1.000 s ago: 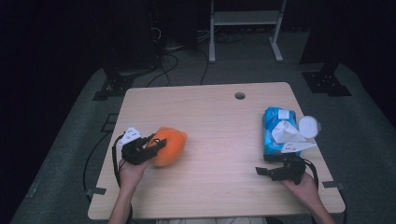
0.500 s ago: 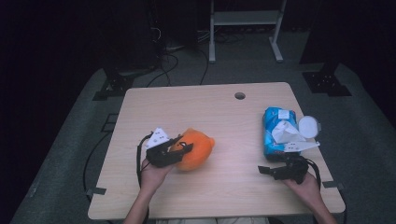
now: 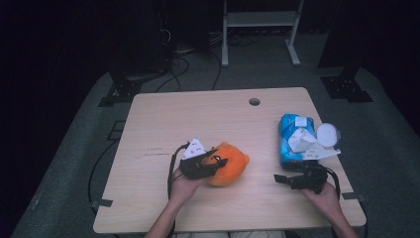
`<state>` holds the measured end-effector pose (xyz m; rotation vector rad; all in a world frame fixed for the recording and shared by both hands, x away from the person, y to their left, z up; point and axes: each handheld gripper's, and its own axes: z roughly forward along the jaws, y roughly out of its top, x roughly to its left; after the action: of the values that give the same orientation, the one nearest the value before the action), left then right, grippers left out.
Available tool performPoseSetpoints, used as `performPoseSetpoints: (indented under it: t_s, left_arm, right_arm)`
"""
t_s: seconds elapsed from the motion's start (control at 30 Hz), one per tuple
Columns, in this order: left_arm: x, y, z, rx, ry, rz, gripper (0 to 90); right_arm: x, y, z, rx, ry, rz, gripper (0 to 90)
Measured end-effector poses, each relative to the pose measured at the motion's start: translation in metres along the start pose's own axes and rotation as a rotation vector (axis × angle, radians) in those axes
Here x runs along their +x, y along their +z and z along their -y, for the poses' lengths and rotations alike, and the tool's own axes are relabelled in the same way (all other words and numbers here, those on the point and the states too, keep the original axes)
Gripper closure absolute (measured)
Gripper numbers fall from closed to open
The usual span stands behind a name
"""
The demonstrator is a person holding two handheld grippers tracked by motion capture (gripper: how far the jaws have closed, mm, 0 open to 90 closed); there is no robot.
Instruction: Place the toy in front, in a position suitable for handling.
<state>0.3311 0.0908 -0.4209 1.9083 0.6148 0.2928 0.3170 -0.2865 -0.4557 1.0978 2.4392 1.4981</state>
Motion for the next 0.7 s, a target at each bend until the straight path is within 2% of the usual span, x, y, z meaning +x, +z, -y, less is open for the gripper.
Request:
performPoseSetpoints:
  t_s: [0.13, 0.17, 0.2, 0.23, 0.3, 0.43, 0.47, 0.6, 0.7]
  left_arm:
    - [-0.006, 0.007, 0.005, 0.033, 0.039, 0.03, 48.2]
    - [-0.009, 0.003, 0.002, 0.047, 0.056, 0.004, 39.7]
    - [-0.009, 0.003, 0.002, 0.047, 0.056, 0.004, 32.5]
    - [-0.011, 0.0, 0.0, 0.051, 0.057, -0.013, 32.5]
    - [-0.013, -0.009, 0.0, 0.035, 0.046, -0.005, 21.7]
    - [-0.015, -0.024, 0.003, 0.016, 0.025, -0.022, 16.8]
    - [-0.015, -0.025, 0.004, 0.019, 0.024, -0.027, 13.7]
    - [-0.01, -0.026, 0.011, 0.046, 0.024, -0.053, 12.7]
    - [-0.007, -0.027, 0.012, 0.048, 0.021, -0.054, 10.9]
  right_arm:
    - [0.002, 0.0, 0.001, 0.013, -0.012, -0.001, 24.2]
    - [0.004, -0.001, 0.001, 0.011, -0.013, -0.001, 24.3]
    - [0.004, -0.001, 0.001, 0.011, -0.013, -0.001, 24.3]
    - [0.006, -0.003, 0.001, 0.005, -0.015, -0.001, 24.2]
    - [0.01, -0.008, 0.001, -0.008, -0.028, 0.005, 24.2]
    - [0.012, -0.011, 0.0, -0.026, -0.034, 0.01, 24.3]
    - [0.012, -0.012, -0.001, -0.029, -0.033, 0.013, 24.2]
    - [0.011, -0.011, -0.004, -0.027, -0.036, 0.016, 24.2]
    - [0.017, -0.014, -0.012, -0.057, -0.063, 0.02, 24.3]
